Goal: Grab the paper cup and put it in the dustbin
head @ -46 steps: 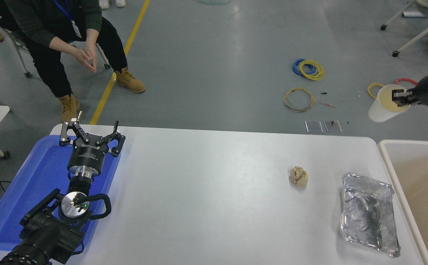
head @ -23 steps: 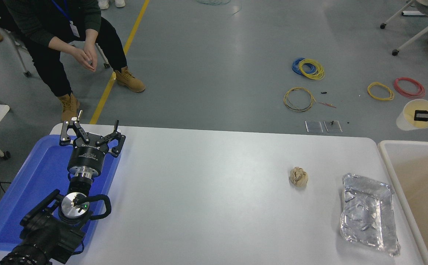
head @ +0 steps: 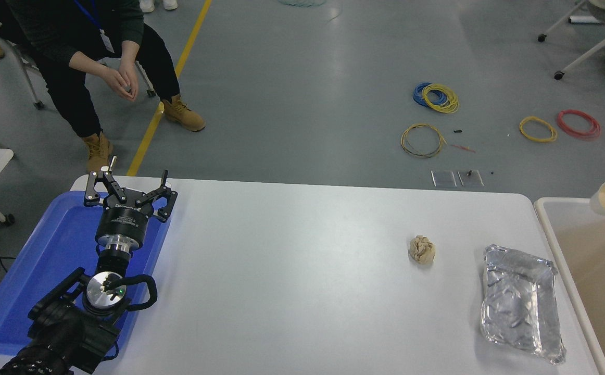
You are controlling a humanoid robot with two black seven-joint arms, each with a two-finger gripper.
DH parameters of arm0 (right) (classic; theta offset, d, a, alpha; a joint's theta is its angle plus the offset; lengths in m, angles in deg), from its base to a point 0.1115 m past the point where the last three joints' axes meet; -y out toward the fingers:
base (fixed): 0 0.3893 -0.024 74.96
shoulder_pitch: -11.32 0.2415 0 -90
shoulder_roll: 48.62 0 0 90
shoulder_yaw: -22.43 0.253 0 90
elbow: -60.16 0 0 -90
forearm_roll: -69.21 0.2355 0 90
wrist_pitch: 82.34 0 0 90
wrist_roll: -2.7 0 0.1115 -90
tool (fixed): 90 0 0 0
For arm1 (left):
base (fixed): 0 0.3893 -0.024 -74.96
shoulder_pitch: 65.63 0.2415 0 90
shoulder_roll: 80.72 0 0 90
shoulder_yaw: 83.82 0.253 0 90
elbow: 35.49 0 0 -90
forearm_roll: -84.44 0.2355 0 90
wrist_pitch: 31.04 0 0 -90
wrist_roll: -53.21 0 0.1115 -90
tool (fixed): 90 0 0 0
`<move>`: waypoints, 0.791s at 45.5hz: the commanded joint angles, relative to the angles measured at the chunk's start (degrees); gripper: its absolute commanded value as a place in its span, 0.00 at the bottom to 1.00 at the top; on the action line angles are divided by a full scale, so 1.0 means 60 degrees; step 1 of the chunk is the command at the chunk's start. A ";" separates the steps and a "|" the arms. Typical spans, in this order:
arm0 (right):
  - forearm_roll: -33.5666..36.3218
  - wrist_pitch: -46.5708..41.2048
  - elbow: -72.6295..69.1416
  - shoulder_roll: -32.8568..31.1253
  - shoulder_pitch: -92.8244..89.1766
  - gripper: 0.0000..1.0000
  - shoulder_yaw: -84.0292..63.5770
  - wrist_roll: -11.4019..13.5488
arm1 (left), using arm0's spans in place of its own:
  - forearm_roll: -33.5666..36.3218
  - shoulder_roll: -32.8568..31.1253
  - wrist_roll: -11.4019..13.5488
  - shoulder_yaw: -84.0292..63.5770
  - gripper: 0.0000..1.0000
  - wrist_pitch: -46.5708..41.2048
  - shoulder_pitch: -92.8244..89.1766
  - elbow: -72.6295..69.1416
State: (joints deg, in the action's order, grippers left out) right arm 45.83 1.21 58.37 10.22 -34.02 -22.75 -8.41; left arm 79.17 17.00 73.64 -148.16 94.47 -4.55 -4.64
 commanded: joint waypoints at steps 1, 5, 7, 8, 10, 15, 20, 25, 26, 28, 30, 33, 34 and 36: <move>0.0380 0.0548 0.0401 0.0037 -0.1157 0.00 0.0615 0.0050 | -0.0001 0.0003 -0.0007 0.0000 1.00 -0.0001 0.0000 0.0000; 0.0644 0.0710 0.0445 0.0067 -0.1392 0.00 0.0733 0.0196 | -0.0001 0.0003 -0.0007 0.0000 1.00 -0.0001 0.0000 0.0000; 0.0732 0.0783 0.0445 0.0067 -0.1465 0.00 0.0777 0.0240 | -0.0001 -0.0011 -0.0007 0.0000 1.00 -0.0001 0.0000 0.0000; 0.0747 0.0812 0.0445 0.0067 -0.1509 0.00 0.0806 0.0241 | -0.0001 0.0003 -0.0007 0.0000 1.00 -0.0001 0.0000 0.0000; 0.0791 0.0856 0.0445 0.0096 -0.1611 0.00 0.0835 0.0241 | -0.0001 -0.0011 -0.0007 0.0000 1.00 -0.0001 0.0000 0.0000; 0.0806 0.0973 0.0445 0.0140 -0.1831 0.00 0.1040 0.0255 | -0.0001 -0.0011 -0.0007 0.0000 1.00 -0.0001 0.0000 0.0000; 0.0806 0.0974 0.0445 0.0169 -0.1949 0.00 0.1099 0.0255 | -0.0001 0.0003 0.0008 0.0000 1.00 -0.0001 0.0000 0.0000; 0.0806 0.0974 0.0445 0.0169 -0.2007 0.00 0.1099 0.0255 | -0.0001 0.0003 -0.0007 0.0000 1.00 -0.0001 0.0000 0.0000; 0.0806 0.0974 0.0445 0.0169 -0.2007 0.00 0.1099 0.0255 | -0.0001 -0.0011 -0.0007 0.0000 1.00 -0.0001 0.0000 0.0000; 0.0806 0.0974 0.0445 0.0169 -0.2007 0.00 0.1114 0.0255 | -0.0001 -0.0011 -0.0007 0.0000 1.00 -0.0001 0.0000 0.0000; 0.0806 0.0974 0.0445 0.0169 -0.2007 0.00 0.1099 0.0255 | -0.0001 0.0003 0.0008 0.0000 1.00 -0.0001 0.0000 0.0000; 0.0806 0.0974 0.0445 0.0169 -0.2007 0.00 0.1114 0.0255 | -0.0001 0.0003 0.0008 0.0000 1.00 -0.0001 0.0000 0.0000; 0.0806 0.0974 0.0445 0.0169 -0.2007 0.00 0.1114 0.0255 | -0.0001 0.0003 0.0008 0.0000 1.00 -0.0001 0.0000 0.0000; 0.0806 0.0974 0.0445 0.0169 -0.2007 0.00 0.1114 0.0255 | -0.0001 0.0003 -0.0007 0.0000 1.00 -0.0001 0.0000 0.0000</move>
State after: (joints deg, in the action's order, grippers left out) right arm 50.50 6.84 60.99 11.15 -45.43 -16.43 -6.94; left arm 79.16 16.98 73.63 -148.16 94.45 -4.55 -4.64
